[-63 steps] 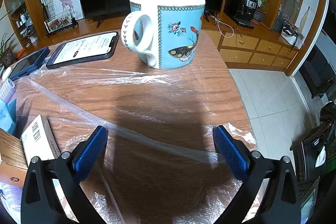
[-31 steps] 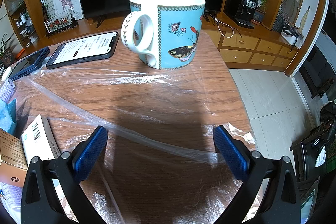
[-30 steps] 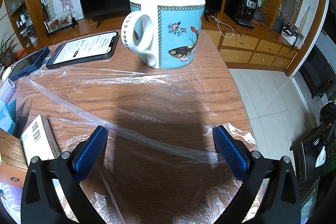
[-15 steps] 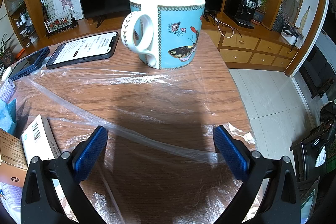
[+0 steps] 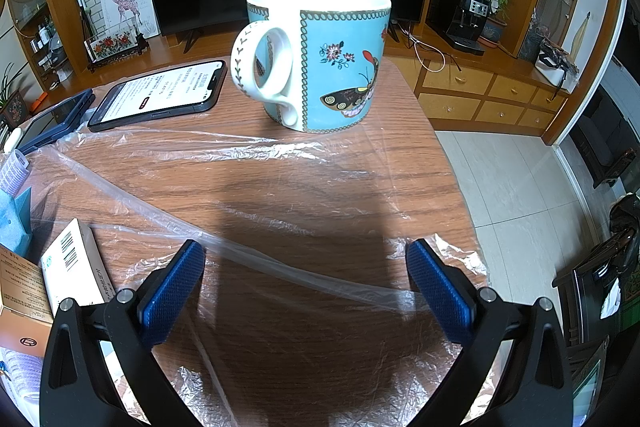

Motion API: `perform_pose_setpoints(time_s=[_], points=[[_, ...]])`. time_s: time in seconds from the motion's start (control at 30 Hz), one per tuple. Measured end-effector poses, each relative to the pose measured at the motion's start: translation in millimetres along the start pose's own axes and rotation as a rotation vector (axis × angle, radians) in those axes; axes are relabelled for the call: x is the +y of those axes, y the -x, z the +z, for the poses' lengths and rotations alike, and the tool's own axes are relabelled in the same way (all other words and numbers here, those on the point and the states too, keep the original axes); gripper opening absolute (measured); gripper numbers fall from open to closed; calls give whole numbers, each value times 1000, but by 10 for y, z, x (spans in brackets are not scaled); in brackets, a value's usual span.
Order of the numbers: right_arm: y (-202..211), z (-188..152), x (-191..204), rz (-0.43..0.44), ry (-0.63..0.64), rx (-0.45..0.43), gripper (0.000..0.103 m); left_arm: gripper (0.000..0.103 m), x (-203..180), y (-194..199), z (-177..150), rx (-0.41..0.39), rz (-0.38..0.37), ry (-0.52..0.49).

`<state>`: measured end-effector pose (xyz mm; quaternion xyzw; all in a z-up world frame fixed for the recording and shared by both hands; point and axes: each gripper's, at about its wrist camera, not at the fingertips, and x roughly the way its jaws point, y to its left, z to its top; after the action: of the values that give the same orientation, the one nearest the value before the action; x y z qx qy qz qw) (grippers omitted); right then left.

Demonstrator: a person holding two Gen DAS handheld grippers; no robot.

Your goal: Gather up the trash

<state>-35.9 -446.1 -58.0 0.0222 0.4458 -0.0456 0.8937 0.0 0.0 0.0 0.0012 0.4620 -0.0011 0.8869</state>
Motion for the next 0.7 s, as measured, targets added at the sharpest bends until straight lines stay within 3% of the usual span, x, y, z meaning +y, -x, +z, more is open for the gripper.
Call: perform_pose_setpoints(time_s=[0.7], points=[[-1, -3, 6, 0, 0, 0, 99, 101, 12, 11, -8, 8, -13, -20]])
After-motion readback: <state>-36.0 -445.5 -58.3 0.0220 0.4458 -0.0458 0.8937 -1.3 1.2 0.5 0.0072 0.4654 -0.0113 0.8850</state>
